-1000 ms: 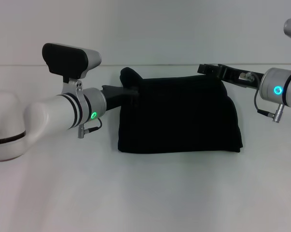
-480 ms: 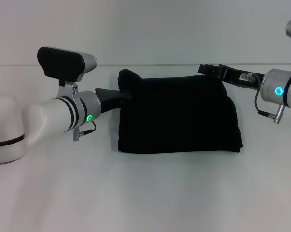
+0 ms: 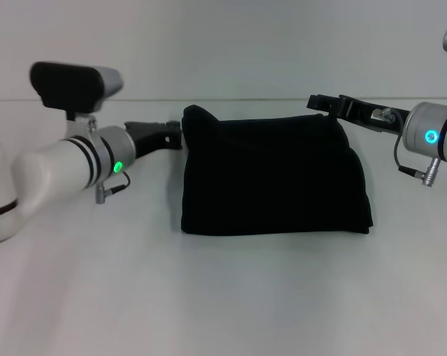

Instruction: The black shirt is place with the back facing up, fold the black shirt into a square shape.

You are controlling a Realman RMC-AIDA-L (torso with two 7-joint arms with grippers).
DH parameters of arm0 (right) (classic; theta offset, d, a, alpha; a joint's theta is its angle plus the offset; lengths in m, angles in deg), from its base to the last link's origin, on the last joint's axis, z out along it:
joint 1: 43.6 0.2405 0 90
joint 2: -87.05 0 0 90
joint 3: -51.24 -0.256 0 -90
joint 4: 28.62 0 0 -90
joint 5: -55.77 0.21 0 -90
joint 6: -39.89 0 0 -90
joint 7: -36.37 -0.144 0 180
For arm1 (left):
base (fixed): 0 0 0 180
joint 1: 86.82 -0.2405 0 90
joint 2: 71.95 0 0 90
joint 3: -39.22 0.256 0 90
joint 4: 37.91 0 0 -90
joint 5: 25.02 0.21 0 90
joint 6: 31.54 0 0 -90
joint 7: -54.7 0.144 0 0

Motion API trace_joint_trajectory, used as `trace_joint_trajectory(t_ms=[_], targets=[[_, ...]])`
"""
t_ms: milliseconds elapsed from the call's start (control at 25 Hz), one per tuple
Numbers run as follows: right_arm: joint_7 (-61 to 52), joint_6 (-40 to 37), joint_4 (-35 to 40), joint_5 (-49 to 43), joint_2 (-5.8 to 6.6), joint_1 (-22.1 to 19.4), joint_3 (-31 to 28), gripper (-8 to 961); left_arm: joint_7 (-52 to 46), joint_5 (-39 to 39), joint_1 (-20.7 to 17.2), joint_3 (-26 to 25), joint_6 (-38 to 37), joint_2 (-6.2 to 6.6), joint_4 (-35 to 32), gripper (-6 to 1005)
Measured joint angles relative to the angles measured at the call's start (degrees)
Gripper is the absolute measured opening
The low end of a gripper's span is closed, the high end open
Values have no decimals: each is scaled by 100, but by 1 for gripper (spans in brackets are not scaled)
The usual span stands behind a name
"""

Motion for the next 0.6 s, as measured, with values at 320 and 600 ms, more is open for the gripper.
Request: trace_joint_trajectory(t_ms=[320,600], targets=[[0,4,0,0,3,2,3,581,-365,3,-74,37,-878,-11,-85,1],[0,2,-20,12,-6,9,-1,581,-21,-132,333,19,-685,-58,466,28]])
